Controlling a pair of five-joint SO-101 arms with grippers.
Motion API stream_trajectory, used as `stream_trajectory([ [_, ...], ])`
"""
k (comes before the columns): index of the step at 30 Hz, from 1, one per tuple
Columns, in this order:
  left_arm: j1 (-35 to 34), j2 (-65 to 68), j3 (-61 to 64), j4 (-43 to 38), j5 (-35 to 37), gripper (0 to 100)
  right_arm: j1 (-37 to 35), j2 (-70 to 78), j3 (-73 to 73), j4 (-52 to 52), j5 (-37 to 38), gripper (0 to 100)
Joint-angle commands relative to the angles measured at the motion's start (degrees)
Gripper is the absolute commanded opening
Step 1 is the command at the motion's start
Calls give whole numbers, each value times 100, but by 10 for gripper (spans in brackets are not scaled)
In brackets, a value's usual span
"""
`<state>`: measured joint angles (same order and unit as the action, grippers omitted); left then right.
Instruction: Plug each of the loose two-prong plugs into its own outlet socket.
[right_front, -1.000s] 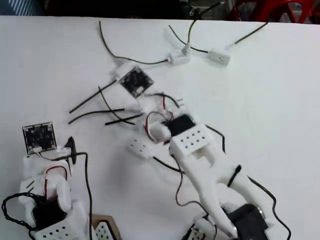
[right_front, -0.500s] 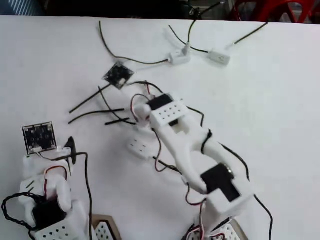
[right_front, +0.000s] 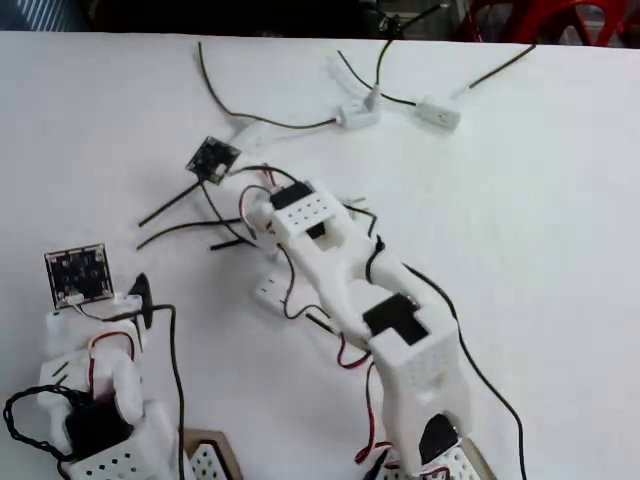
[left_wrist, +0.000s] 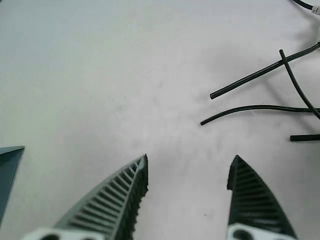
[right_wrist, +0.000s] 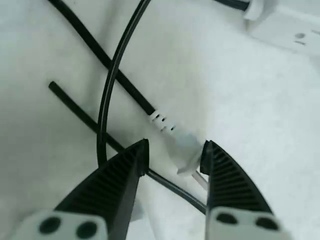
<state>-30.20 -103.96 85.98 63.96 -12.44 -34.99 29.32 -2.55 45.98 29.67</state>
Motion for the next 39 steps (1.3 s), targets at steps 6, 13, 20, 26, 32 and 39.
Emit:
stream_trajectory([
  [6,92,-57,-18,9,18,261,163,954,-1574,1165,9,154],
  [13,92,-57,-18,9,18,260,321,1613,-2593,1859,35,40],
  [20,92,-57,-18,9,18,260,347,1710,-2857,2308,35,14],
  [26,92,-57,-18,9,18,260,303,1130,-2857,2870,35,17],
  [32,92,-57,-9,9,18,260,391,646,-2857,3415,0,17],
  [39,92,-57,-9,9,18,260,514,444,-2813,3714,-9,17],
])
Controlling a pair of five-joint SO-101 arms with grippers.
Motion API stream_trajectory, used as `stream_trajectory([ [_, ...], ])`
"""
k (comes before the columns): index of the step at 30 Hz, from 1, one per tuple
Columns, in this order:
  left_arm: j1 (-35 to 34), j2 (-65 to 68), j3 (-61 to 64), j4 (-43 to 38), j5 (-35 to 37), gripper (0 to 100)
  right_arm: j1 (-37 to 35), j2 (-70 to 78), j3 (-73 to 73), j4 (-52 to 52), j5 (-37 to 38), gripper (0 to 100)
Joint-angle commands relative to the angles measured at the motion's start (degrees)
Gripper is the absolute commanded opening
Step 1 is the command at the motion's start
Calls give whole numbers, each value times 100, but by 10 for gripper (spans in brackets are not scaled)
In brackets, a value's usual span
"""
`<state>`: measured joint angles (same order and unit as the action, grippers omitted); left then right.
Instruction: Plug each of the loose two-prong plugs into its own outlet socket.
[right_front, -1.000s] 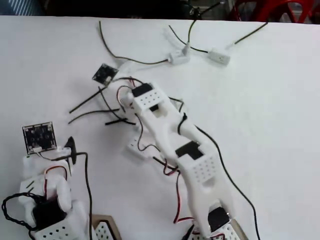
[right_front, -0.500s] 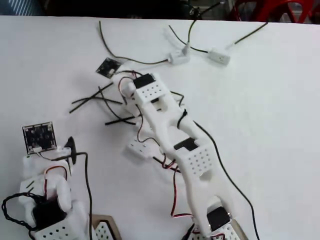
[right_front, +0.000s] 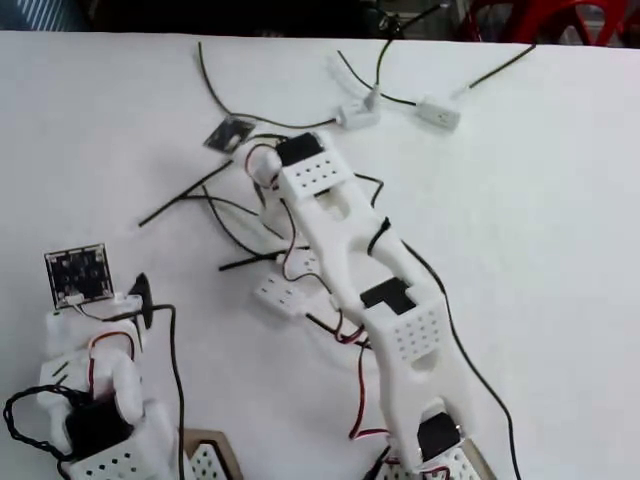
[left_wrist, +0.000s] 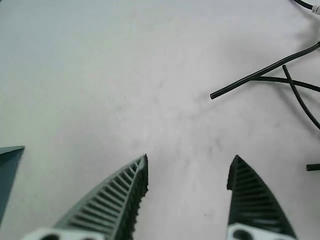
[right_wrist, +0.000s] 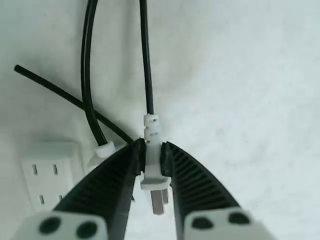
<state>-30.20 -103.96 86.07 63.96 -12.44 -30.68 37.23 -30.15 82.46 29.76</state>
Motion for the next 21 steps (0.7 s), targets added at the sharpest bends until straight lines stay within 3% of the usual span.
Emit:
stream_trajectory([
  [1,92,-57,-18,9,18,260,84,-259,-62,40,-18,17],
  [9,92,-57,-18,9,18,260,75,470,-97,-585,-26,21],
  [14,92,-57,-18,9,18,260,110,523,-97,-409,-18,111],
  [21,92,-57,-18,9,18,260,127,523,-97,-277,18,68],
])
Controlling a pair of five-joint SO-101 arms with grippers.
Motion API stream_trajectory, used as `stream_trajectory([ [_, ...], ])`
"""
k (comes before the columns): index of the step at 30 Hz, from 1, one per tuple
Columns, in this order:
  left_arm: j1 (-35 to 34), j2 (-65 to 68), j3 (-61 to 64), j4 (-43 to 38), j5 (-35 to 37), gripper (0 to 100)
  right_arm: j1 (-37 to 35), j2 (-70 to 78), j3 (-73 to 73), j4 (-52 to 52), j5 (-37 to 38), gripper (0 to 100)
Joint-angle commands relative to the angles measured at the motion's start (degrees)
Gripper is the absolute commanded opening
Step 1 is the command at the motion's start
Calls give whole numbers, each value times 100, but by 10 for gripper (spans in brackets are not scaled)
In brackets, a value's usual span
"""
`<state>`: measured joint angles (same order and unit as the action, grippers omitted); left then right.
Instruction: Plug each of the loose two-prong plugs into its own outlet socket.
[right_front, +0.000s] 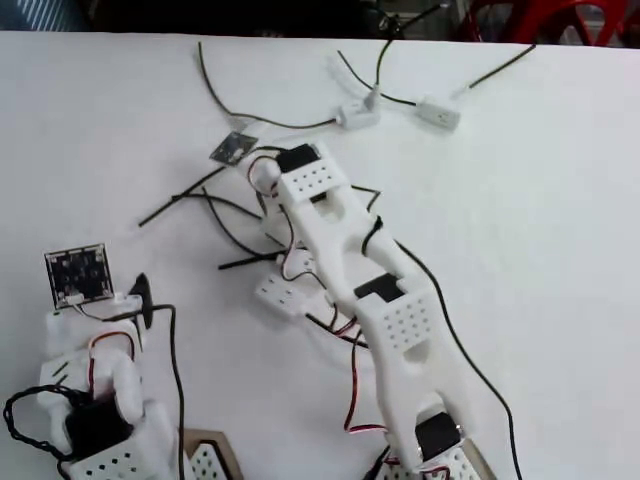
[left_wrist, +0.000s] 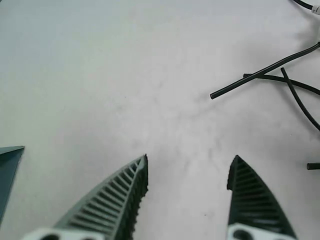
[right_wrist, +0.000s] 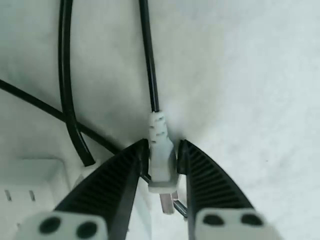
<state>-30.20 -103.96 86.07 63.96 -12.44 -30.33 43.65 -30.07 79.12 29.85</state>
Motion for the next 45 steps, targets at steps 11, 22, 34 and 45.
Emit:
stream_trajectory([
  [11,92,-57,-18,9,18,260,251,-75,-800,611,-18,94],
  [22,92,-57,-18,9,18,260,242,251,-862,681,9,77],
  [34,92,-57,-18,9,18,260,251,189,-1240,725,9,77],
  [45,92,-57,-18,9,18,260,268,391,-1231,1007,9,77],
])
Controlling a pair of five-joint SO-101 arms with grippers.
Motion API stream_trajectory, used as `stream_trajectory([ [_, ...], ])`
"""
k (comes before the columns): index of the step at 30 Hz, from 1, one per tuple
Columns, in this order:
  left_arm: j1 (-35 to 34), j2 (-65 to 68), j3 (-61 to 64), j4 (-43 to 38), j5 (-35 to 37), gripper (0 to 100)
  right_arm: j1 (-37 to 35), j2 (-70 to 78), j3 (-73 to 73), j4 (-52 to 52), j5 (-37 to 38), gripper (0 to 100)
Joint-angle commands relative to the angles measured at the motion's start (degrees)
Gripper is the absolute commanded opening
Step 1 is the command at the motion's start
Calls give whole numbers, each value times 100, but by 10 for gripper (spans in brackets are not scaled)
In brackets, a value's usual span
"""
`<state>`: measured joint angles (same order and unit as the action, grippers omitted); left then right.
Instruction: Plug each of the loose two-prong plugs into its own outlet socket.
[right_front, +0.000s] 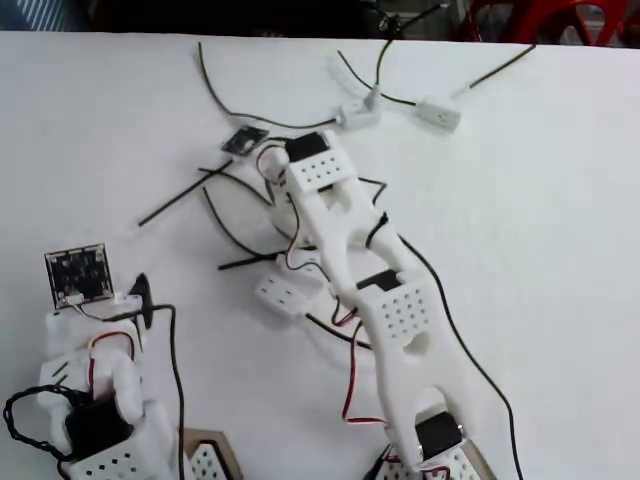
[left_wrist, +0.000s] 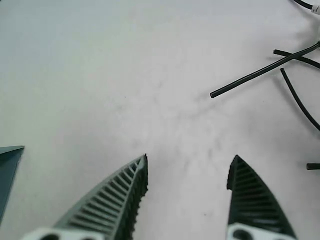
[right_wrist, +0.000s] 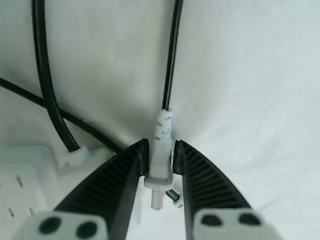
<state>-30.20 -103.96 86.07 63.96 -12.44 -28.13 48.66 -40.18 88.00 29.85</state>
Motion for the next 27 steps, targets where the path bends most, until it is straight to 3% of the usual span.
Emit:
stream_trajectory([
  [1,92,-57,-18,9,18,260,66,-110,-220,119,9,77],
  [18,92,-57,-18,9,18,260,180,-154,-229,163,9,76],
  [22,92,-57,-18,9,18,260,180,-163,-281,119,9,12],
  [27,92,-57,-18,9,18,260,84,-549,-976,716,-62,17],
])
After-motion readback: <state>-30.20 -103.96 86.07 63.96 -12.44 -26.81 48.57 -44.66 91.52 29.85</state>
